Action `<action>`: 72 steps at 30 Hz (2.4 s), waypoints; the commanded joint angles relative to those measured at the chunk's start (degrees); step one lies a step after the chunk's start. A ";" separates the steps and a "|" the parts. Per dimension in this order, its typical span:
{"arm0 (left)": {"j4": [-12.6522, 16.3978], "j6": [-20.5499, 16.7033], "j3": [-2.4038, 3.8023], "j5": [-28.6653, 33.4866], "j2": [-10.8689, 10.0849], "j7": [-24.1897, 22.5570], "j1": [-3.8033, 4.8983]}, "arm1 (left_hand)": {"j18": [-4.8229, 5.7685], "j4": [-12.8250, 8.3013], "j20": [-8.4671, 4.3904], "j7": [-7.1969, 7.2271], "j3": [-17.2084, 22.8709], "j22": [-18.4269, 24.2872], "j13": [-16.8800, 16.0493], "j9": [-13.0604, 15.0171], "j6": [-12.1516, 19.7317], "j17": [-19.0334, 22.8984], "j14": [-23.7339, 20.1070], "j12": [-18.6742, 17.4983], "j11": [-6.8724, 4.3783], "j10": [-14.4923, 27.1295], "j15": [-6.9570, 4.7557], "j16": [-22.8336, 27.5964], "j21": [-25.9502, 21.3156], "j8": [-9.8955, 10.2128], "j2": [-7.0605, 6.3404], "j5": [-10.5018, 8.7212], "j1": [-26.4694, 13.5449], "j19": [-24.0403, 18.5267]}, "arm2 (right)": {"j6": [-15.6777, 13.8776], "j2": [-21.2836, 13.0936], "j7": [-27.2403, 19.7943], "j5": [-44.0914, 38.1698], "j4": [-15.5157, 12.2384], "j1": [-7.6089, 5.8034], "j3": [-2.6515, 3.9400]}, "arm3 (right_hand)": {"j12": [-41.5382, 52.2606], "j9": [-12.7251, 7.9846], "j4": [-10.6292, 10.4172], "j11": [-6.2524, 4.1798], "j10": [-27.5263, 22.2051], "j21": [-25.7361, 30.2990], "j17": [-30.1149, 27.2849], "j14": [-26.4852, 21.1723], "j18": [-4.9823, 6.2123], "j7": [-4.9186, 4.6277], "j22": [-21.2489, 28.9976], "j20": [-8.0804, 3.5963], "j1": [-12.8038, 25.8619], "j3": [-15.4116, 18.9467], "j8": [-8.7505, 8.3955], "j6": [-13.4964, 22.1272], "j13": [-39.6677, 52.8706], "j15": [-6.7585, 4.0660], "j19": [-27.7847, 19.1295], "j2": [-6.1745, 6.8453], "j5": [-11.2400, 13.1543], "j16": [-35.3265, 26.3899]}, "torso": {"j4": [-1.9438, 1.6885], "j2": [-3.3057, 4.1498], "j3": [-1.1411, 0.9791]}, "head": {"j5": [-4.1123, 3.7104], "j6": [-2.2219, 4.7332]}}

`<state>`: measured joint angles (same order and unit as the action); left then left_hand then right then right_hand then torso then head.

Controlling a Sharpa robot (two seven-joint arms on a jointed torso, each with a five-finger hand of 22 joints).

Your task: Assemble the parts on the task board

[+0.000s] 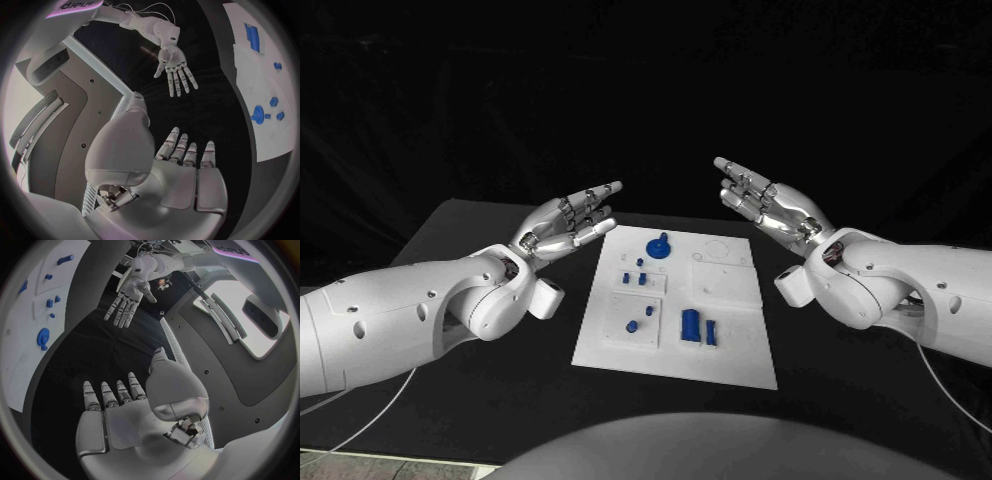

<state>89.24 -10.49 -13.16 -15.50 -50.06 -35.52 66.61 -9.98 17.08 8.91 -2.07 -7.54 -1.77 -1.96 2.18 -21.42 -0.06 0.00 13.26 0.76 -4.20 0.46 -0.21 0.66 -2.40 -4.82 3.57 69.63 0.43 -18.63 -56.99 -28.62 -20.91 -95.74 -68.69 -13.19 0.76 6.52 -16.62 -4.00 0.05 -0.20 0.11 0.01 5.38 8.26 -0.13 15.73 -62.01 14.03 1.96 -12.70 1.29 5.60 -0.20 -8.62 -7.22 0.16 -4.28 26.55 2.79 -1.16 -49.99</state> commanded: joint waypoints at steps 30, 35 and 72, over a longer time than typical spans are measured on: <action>-0.27 -9.63 2.29 4.27 1.93 -1.43 -1.25 | 4.40 -8.12 -8.91 2.07 1.44 1.77 1.96 -2.18 15.34 0.06 0.00 -8.54 -0.76 4.20 -0.46 0.21 -0.66 2.40 -1.91 -3.57 -34.13 -0.43 | -0.71 2.84 -4.84 7.75 2.53 3.44 2.26 | -0.76 -6.52 8.16 4.00 -0.05 0.20 -0.11 -0.01 -0.45 -1.37 0.13 -9.66 28.58 -5.31 -1.96 12.70 -1.29 -5.60 0.20 2.69 2.11 -0.16 | 0.73 0.96 -0.65 | -0.26 2.58; 0.04 -17.20 5.72 7.81 3.02 0.83 -2.89 | 5.02 -9.86 -8.91 2.07 2.64 1.77 1.96 -2.18 16.51 0.06 0.00 -13.26 -0.76 4.20 -0.46 0.21 -0.66 2.40 -0.59 -3.57 -41.03 -0.43 | -8.28 5.73 -3.72 11.77 3.52 4.99 5.60 | -0.76 -6.52 9.82 4.00 -0.05 0.20 -0.11 -0.01 -1.09 -2.72 0.13 -10.77 35.02 -6.97 -1.96 12.70 -1.29 -5.60 0.20 3.84 3.09 -0.16 | 1.76 2.02 -1.27 | 0.15 6.36; 0.72 -33.62 13.16 15.50 5.37 5.73 -6.45 | 9.98 -17.08 -8.91 2.07 7.54 1.77 1.96 -2.18 21.42 0.06 0.00 -13.26 -0.76 4.20 -0.46 0.21 -0.66 2.40 4.82 -3.57 -63.55 -0.43 | -25.49 12.30 -1.18 20.91 5.78 8.53 13.19 | -0.76 -6.52 16.62 4.00 -0.05 0.20 -0.11 -0.01 -5.38 -8.26 0.13 -15.73 62.01 -14.03 -1.96 12.70 -1.29 -5.60 0.20 8.62 7.22 -0.16 | 4.28 4.63 -2.79 | 1.16 15.62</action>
